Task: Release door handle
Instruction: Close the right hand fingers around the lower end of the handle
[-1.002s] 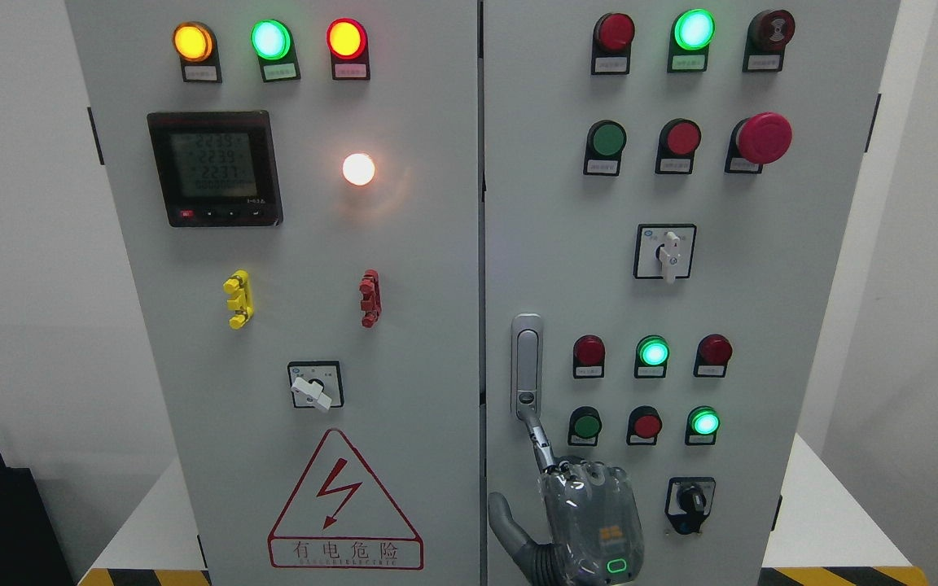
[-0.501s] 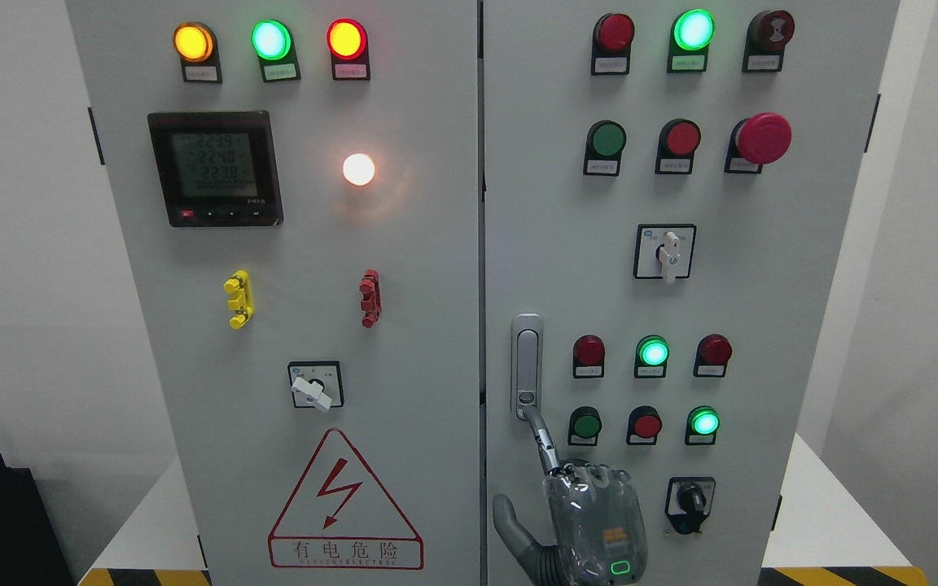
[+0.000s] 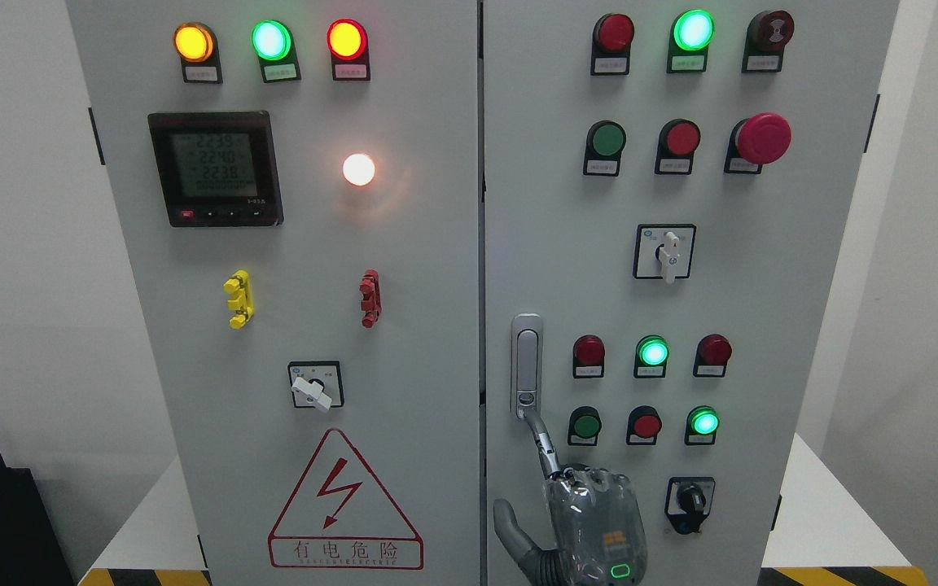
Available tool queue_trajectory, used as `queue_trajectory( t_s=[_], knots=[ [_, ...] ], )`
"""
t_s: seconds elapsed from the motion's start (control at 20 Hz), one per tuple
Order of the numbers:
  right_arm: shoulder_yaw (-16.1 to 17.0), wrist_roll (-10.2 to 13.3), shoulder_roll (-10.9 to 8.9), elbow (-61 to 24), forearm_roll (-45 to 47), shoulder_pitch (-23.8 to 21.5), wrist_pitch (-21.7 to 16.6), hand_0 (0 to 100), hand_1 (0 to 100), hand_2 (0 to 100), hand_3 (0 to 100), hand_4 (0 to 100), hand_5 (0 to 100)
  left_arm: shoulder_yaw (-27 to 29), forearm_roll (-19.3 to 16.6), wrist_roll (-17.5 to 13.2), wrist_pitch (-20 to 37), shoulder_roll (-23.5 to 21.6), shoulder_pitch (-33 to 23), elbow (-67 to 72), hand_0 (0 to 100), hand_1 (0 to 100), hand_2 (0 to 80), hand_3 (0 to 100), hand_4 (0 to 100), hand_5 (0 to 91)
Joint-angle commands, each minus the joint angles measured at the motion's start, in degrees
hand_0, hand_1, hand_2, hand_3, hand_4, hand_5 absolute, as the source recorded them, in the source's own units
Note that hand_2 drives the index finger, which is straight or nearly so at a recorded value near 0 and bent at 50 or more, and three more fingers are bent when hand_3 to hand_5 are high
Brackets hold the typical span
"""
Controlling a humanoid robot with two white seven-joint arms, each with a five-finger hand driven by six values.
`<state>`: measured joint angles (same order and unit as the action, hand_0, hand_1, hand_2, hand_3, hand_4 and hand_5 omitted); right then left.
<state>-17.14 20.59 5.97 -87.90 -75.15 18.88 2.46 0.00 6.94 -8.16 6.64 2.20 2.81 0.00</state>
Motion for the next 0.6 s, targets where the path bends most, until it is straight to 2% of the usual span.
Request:
queue_trajectory(
  t_s=[0.0,0.55],
  knots=[
    [0.0,-0.3,0.01,0.5,0.0,-0.3,0.1,37,48,9,100,100,100,0.6,0.0,0.0,0.3,0.0,0.0,1.0,12,39,0.0,0,0,0.0],
    [0.1,0.6,0.01,-1.0,0.4,-0.2,-0.4,37,47,10,100,100,100,0.6,0.0,0.0,0.3,0.0,0.0,1.0,12,39,0.0,0,0,0.0]
  ],
)
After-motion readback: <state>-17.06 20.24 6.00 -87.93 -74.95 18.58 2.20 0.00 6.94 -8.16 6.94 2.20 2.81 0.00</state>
